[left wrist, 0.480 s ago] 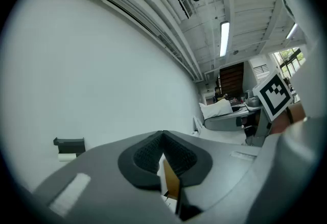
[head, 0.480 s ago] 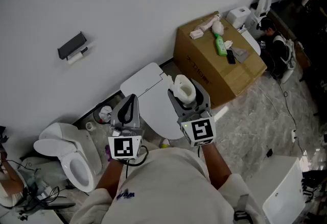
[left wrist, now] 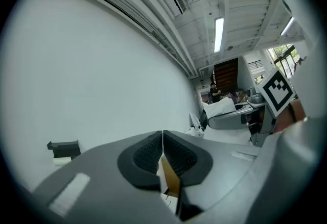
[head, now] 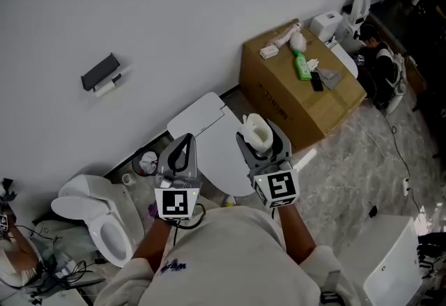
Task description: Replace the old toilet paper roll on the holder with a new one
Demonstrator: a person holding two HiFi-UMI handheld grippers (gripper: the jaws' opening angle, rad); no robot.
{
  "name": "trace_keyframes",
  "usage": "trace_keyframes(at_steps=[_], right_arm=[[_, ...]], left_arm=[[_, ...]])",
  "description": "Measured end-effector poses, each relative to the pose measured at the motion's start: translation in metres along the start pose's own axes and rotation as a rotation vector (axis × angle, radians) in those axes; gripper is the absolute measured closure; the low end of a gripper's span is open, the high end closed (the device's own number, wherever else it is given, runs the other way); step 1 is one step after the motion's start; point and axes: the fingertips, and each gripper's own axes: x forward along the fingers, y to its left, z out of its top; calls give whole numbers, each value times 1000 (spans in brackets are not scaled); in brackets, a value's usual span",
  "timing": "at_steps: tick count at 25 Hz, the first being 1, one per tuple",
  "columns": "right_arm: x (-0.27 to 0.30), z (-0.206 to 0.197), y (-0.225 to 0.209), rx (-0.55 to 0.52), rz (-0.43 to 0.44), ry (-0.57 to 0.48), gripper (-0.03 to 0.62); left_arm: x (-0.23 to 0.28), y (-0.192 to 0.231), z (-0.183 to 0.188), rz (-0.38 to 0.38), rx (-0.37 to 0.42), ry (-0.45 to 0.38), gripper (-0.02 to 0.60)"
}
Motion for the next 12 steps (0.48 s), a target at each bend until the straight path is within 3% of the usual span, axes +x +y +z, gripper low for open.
trace_keyframes(at_steps=[12], right_arm=[[-2,-2,-12,-13,-16,13,295]], left_arm=[[6,-3,-10,-13,15,42,457]])
